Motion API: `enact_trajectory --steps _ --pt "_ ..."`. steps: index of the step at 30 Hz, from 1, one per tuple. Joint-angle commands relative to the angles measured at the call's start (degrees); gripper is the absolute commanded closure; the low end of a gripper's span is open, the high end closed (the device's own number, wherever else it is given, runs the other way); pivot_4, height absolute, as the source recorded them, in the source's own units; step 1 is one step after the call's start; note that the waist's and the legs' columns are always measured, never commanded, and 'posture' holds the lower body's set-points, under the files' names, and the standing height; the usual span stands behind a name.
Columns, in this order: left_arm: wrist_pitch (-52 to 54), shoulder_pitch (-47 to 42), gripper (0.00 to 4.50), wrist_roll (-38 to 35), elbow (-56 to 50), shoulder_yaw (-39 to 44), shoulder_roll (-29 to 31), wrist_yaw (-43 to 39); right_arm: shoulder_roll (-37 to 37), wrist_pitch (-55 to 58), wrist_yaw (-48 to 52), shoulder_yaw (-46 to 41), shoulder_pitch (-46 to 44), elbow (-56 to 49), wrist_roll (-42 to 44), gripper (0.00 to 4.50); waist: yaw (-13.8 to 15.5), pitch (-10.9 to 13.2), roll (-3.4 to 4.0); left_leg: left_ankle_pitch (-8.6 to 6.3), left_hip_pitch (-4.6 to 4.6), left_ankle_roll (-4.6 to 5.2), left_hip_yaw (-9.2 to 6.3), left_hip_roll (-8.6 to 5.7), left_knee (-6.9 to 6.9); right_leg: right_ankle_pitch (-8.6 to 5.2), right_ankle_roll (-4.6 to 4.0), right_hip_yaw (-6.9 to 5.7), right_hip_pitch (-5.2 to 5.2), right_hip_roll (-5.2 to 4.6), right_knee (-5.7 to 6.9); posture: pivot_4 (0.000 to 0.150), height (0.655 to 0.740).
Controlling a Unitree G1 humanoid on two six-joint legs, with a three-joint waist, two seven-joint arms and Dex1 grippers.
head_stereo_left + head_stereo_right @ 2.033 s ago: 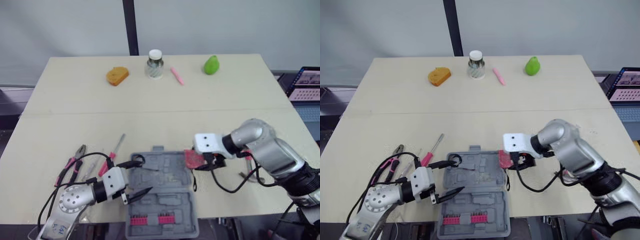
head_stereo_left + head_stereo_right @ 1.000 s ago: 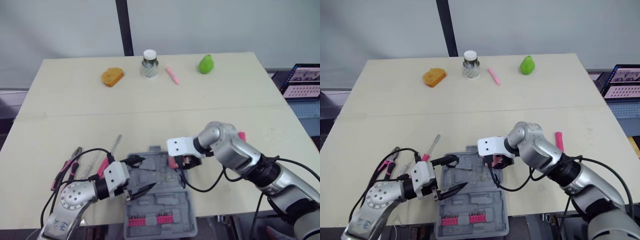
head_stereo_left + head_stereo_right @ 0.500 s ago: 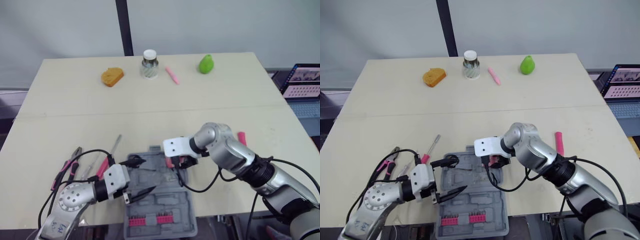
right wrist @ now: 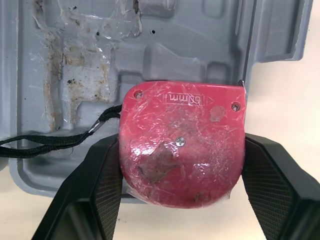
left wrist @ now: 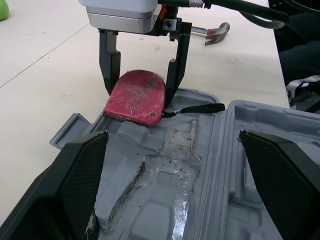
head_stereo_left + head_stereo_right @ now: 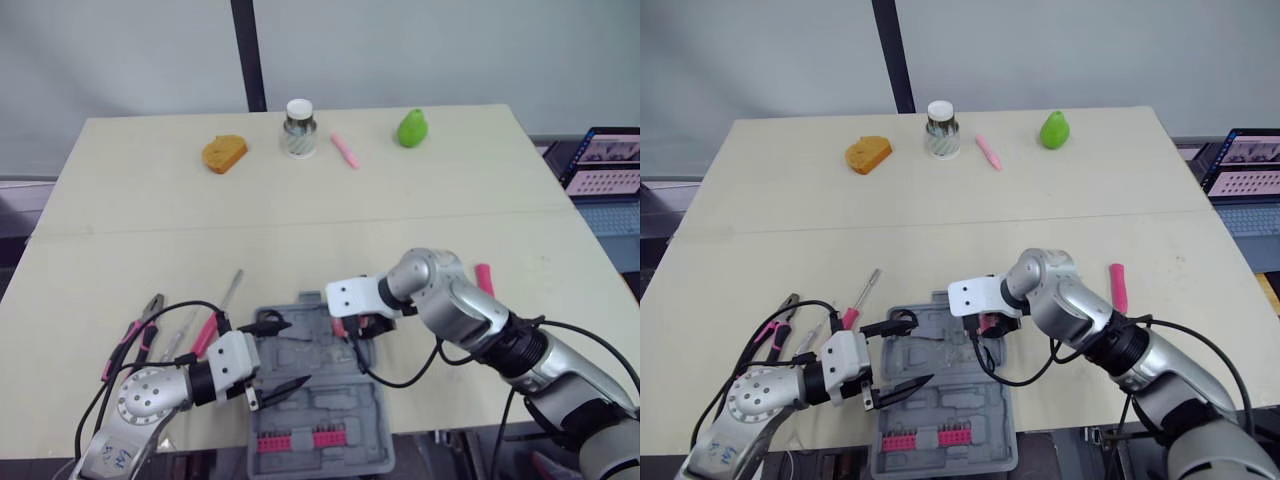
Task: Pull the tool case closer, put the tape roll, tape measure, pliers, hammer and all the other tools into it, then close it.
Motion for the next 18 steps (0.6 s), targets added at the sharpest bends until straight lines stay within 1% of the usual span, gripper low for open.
enact_trajectory --steps 1,7,9,10,18 --pt "-0.5 0.2 0.00 -0.1 -1.9 -0.1 -0.1 0.2 0.3 -0.6 0.2 0.1 0.1 -1.1 -0.3 1.59 0.0 0.0 0.00 0.00 0.00 0.00 0.00 0.00 0.00 0.00 0.00 0.00 0.00 0.00 0.00 0.150 0.7400" --pt "-0.2 0.0 0.00 -0.1 -1.9 -0.2 -0.1 0.3 0.1 -0.6 0.6 -0.2 0.0 -1.6 0.1 1.59 0.0 0.0 0.00 0.00 0.00 0.00 0.00 0.00 0.00 0.00 0.00 0.00 0.00 0.00 0.00 0.150 0.7400" --pt "-0.1 0.0 0.00 -0.1 -2.0 -0.2 -0.2 0.4 -0.2 -0.4 0.8 -0.5 0.0 -2.1 0.2 0.52 0.0 0.0 0.00 0.00 0.00 0.00 0.00 0.00 0.00 0.00 0.00 0.00 0.00 0.00 0.00 0.150 0.7400" --pt "-0.1 0.1 0.00 -0.2 -2.0 -0.3 -0.2 0.4 -0.4 -0.4 1.0 -0.7 0.1 -2.4 0.3 0.08 0.0 0.0 0.00 0.00 0.00 0.00 0.00 0.00 0.00 0.00 0.00 0.00 0.00 0.00 0.00 0.150 0.7400" --pt "0.1 -0.2 0.00 -0.2 -2.1 -0.9 -0.5 0.7 -2.4 1.5 2.0 -3.0 0.6 -6.3 2.0 0.03 0.0 0.0 0.00 0.00 0.00 0.00 0.00 0.00 0.00 0.00 0.00 0.00 0.00 0.00 -0.01 0.150 0.7400"
